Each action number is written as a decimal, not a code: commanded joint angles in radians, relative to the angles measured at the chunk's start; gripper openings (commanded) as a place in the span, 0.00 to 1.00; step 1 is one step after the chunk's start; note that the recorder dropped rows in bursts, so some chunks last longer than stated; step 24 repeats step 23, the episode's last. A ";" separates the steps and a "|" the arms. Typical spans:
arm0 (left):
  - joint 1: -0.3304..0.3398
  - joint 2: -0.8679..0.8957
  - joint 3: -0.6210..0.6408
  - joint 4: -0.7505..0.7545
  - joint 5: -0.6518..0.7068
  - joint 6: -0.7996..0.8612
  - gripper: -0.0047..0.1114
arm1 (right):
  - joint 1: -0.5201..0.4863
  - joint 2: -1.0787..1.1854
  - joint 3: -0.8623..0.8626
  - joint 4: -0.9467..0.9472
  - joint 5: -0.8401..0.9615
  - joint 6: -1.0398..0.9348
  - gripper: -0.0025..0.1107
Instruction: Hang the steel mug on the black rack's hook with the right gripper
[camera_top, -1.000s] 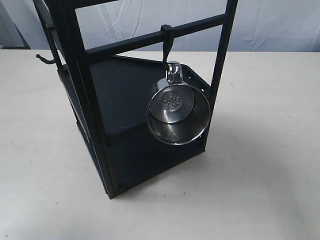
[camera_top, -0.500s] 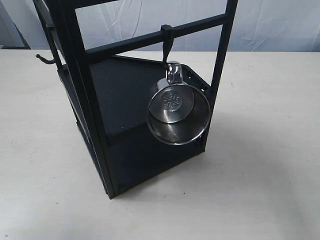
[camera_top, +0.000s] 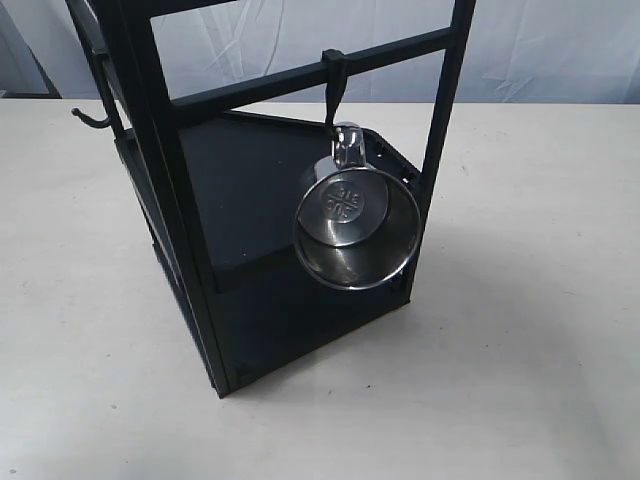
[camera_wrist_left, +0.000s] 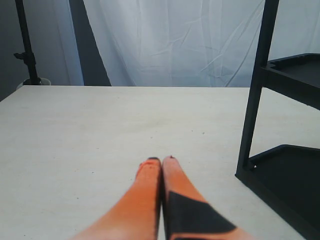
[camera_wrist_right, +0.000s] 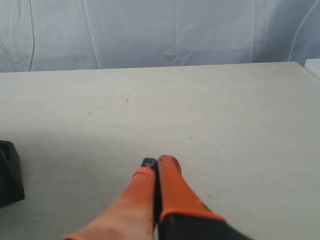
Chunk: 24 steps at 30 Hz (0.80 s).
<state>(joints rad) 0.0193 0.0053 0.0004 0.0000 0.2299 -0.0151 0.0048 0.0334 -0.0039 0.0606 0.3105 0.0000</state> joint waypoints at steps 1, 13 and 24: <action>-0.001 -0.005 0.000 0.000 0.001 -0.002 0.05 | -0.005 -0.007 0.004 -0.006 -0.007 0.000 0.01; -0.001 -0.005 0.000 0.000 0.001 -0.002 0.05 | -0.005 -0.007 0.004 -0.006 -0.007 0.000 0.01; -0.001 -0.005 0.000 0.000 0.001 -0.002 0.05 | -0.005 -0.007 0.004 -0.006 -0.005 0.000 0.01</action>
